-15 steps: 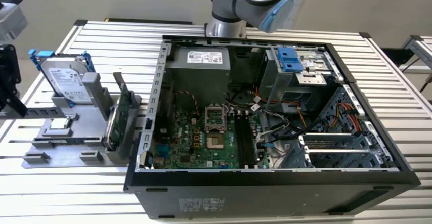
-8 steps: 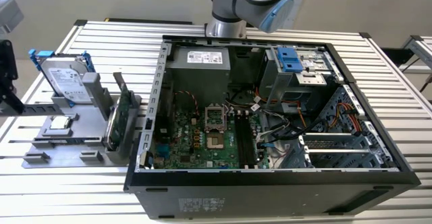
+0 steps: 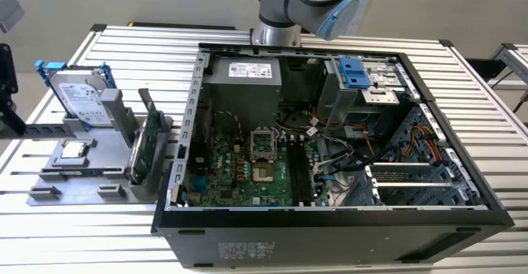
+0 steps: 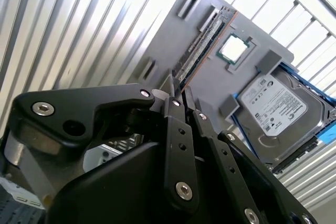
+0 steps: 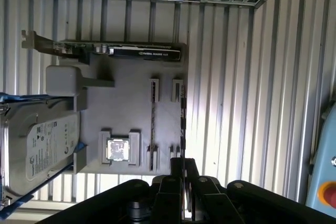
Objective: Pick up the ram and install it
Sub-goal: 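Pick up the ram and move it above insertion slot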
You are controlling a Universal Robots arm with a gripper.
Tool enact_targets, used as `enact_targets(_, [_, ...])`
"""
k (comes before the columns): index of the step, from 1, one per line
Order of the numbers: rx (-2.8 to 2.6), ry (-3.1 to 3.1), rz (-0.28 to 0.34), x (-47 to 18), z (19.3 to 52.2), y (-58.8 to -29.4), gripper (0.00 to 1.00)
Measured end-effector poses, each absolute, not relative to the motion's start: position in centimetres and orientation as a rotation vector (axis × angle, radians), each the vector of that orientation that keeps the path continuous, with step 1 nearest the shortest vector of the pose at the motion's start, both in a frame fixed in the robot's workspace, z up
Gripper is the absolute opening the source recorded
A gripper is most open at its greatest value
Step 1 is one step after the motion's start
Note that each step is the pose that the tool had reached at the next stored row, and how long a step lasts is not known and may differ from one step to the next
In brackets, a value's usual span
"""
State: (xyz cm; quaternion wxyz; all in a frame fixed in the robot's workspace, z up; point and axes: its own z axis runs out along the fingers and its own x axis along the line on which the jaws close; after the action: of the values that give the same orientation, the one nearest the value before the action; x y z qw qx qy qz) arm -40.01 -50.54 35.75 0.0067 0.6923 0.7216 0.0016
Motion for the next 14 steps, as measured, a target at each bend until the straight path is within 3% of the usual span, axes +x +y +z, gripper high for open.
enact_targets(14, [2.166,2.257,0.005,-40.05,36.77,-50.54,0.00])
